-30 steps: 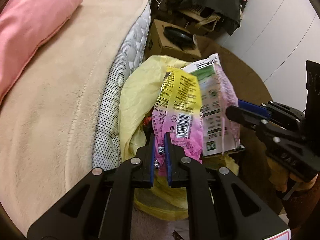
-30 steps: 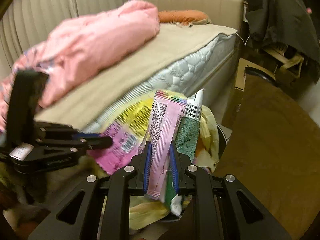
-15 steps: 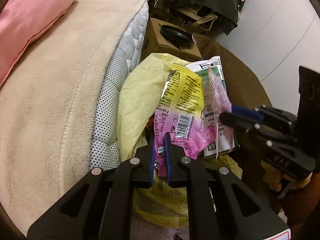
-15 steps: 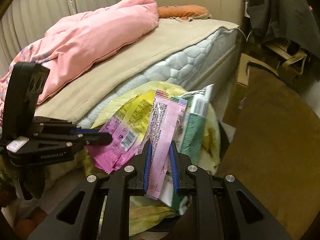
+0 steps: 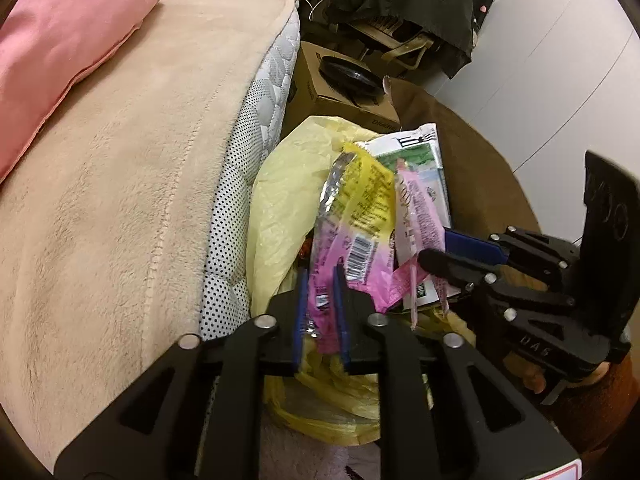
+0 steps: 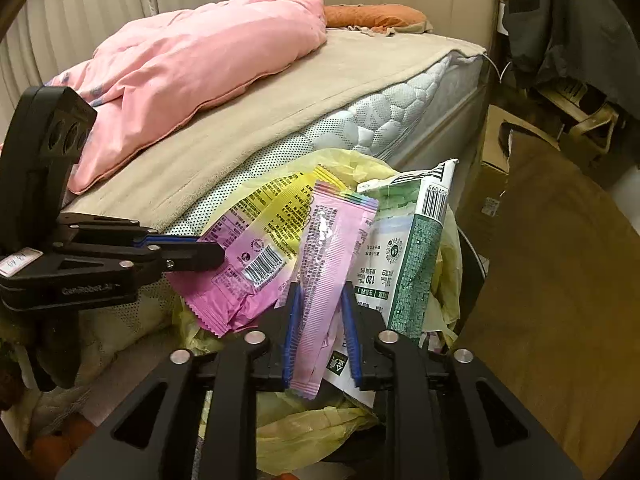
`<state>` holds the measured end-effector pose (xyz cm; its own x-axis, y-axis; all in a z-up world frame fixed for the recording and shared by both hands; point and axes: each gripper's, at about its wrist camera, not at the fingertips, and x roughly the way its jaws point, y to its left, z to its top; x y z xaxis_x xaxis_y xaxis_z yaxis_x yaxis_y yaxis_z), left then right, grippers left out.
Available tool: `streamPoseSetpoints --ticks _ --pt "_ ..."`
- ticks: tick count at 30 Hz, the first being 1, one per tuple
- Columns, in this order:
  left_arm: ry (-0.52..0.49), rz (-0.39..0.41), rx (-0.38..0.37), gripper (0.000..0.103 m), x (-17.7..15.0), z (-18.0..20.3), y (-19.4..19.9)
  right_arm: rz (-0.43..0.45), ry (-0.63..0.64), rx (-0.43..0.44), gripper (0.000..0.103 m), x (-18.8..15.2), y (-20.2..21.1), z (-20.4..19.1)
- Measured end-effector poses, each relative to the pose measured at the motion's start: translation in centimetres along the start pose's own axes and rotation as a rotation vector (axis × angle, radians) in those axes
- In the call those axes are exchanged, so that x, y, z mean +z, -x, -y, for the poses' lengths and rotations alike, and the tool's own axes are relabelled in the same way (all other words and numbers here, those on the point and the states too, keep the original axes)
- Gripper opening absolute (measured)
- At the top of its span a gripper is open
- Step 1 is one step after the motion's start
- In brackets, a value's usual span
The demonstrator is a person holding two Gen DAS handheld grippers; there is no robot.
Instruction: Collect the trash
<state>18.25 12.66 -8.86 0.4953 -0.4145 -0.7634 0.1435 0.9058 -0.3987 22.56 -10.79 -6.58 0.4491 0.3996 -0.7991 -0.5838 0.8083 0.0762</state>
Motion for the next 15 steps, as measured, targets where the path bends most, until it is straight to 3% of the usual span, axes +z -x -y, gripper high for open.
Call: streamPoseSetpoints --ticks 2,10,12,15 --pt "0.004 0.013 -0.004 0.025 -0.1 -0.1 0.7 0.014 -0.011 -0.008 0.037 -0.1 0.3 -0.1" --pt "-0.014 0.098 0.03 0.043 -0.5 0.7 4.4 0.086 -0.042 -0.058 0.042 -0.8 4.0 -1.0" --pt "-0.037 0.13 0.045 0.055 -1.0 1.8 5.7 0.113 -0.074 -0.068 0.042 -1.6 5.8 -1.2" --pt "-0.083 0.185 0.065 0.064 -2.3 4.3 7.4 0.158 -0.14 -0.107 0.043 -3.6 9.0 -1.4"
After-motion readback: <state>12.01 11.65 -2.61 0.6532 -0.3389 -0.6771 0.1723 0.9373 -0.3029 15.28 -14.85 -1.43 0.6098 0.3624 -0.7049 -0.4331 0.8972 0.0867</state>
